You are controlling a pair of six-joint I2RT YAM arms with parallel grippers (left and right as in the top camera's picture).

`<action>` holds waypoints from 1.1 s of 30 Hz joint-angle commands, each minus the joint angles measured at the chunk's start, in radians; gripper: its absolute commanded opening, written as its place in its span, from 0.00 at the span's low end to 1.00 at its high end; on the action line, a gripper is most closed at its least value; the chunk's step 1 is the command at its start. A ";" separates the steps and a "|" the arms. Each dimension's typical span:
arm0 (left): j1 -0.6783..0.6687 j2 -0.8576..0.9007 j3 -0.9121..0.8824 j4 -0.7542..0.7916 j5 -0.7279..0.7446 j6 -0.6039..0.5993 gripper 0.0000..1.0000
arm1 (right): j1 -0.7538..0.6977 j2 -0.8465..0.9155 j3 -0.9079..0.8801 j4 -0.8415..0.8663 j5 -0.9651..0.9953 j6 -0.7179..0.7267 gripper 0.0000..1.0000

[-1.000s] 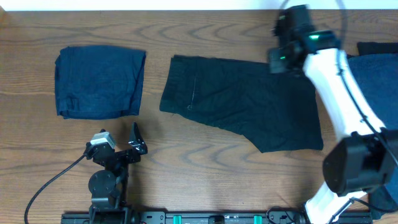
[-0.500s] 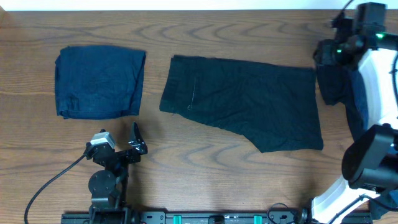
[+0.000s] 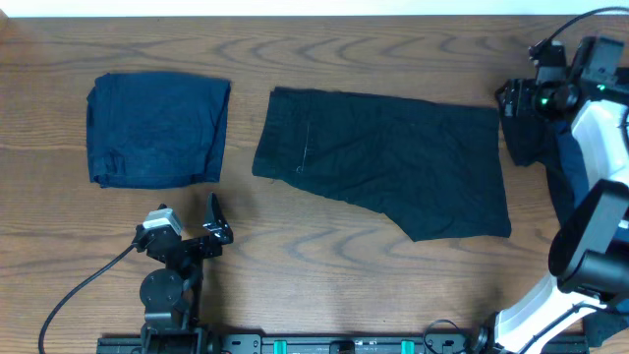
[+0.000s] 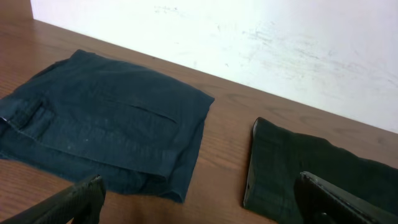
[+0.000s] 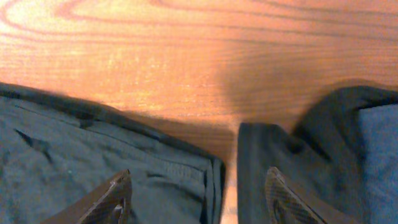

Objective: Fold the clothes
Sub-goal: 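Release the pants and move the right gripper back to the right edge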

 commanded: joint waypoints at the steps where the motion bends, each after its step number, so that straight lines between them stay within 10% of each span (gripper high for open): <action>1: -0.004 -0.007 -0.020 -0.037 -0.016 0.013 0.98 | -0.005 0.051 -0.034 0.039 -0.039 -0.046 0.66; 12: -0.004 -0.007 -0.020 -0.037 -0.016 0.013 0.98 | -0.003 0.206 -0.039 0.139 -0.100 -0.048 0.61; 22: -0.004 -0.007 -0.020 -0.037 -0.016 0.013 0.98 | -0.004 0.209 -0.039 0.146 -0.245 -0.047 0.33; 33: -0.004 -0.007 -0.020 -0.037 -0.016 0.013 0.98 | -0.003 0.111 -0.037 0.088 -0.231 -0.033 0.37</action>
